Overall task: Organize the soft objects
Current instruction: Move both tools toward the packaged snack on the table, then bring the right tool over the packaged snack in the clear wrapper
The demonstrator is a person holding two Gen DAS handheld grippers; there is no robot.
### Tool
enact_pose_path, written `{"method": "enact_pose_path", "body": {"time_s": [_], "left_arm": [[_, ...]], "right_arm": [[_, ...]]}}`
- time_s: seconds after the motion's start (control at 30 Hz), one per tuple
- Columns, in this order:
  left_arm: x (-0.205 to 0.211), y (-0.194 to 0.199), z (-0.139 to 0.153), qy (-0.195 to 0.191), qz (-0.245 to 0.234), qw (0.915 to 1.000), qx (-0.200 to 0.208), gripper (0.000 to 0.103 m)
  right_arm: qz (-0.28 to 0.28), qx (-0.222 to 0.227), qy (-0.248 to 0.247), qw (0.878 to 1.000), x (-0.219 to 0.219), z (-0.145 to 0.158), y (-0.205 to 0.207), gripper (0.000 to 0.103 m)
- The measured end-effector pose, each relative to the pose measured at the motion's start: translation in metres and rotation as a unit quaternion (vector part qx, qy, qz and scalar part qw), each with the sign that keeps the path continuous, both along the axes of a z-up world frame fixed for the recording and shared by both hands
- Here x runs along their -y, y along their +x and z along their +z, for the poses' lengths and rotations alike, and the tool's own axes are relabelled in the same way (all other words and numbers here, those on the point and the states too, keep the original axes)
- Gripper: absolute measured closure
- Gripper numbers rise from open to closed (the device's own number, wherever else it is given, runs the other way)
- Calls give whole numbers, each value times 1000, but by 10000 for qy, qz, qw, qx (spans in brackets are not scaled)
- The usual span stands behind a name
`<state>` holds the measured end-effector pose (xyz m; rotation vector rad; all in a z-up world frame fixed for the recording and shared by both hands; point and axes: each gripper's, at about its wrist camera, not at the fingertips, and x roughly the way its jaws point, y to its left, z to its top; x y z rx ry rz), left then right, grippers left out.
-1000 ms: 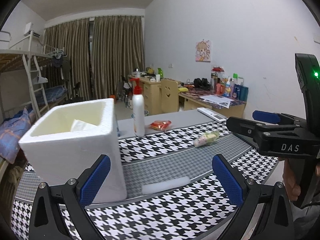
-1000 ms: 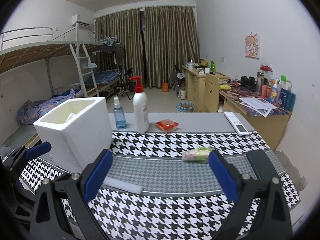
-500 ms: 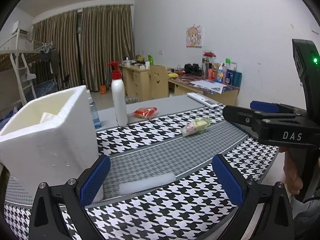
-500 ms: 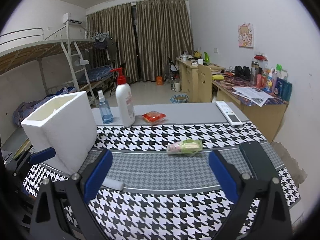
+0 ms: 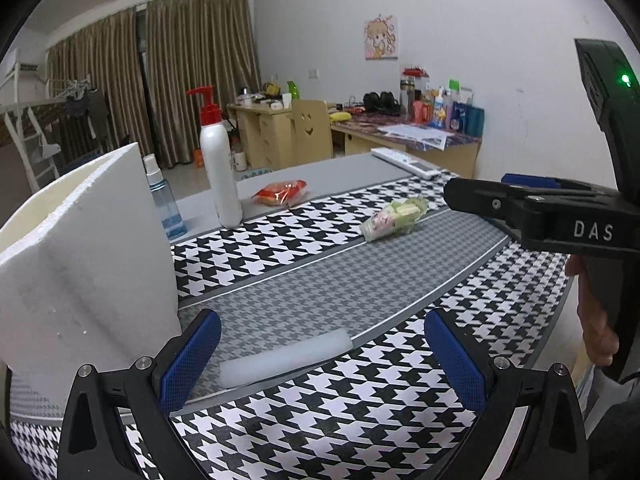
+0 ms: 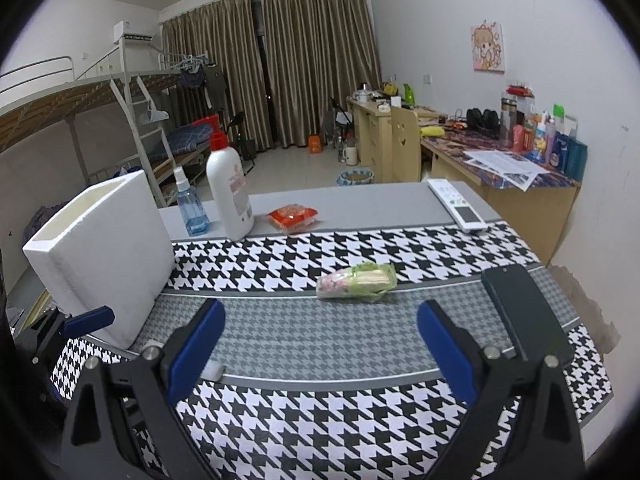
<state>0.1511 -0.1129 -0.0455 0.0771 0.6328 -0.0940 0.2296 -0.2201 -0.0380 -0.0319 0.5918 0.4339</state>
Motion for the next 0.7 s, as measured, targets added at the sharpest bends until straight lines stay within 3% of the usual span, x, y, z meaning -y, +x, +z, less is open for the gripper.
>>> {"method": "enact_pose_path", "body": {"time_s": [0.57, 0.7], "left_arm": [[-2, 29, -19, 338, -218, 9982, -439, 3], [-2, 34, -26, 457, -356, 9967, -567, 8]], "right_arm": [[17, -340, -35, 9994, -2, -14, 21, 5], [37, -385, -51, 9992, -3, -16, 23, 5]]}}
